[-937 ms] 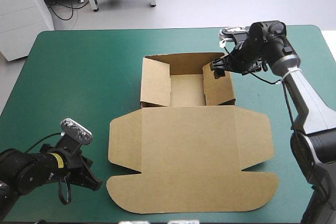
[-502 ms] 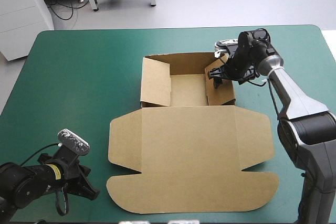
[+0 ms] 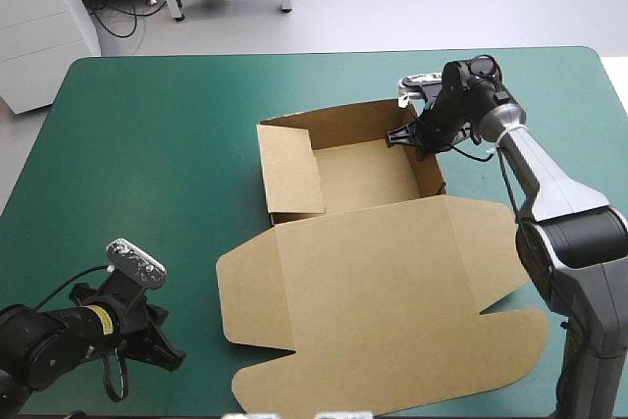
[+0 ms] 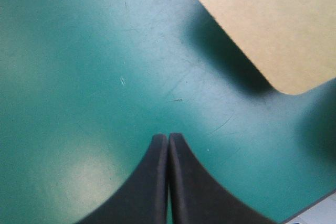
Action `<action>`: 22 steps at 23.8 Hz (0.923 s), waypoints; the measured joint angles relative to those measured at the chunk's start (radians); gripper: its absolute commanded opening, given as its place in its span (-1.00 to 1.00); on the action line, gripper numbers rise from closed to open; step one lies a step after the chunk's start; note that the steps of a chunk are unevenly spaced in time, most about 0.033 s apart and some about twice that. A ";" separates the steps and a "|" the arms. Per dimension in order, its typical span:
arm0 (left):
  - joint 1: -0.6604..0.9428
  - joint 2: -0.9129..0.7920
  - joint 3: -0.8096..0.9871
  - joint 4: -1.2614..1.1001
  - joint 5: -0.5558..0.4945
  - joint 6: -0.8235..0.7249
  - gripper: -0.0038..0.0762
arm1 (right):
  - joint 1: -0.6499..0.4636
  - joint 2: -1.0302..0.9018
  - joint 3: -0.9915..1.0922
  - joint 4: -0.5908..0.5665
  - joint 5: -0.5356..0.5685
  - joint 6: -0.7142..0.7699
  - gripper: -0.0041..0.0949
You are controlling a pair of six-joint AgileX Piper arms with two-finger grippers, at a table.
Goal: Fold the box
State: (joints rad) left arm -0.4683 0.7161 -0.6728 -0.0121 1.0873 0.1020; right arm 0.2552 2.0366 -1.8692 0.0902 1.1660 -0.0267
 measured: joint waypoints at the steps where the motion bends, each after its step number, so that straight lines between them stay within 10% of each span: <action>1: 0.000 0.000 0.000 0.000 0.000 0.000 -0.98 | 0.000 0.000 0.000 -0.007 0.002 -0.001 -0.96; 22: 0.000 0.000 0.000 0.004 0.033 0.000 -0.98 | -0.123 -0.032 -0.152 -0.326 -0.040 0.008 -0.97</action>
State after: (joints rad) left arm -0.4683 0.7161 -0.6728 -0.0082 1.1208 0.1020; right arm 0.1326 2.0045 -2.0210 -0.2362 1.1263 -0.0188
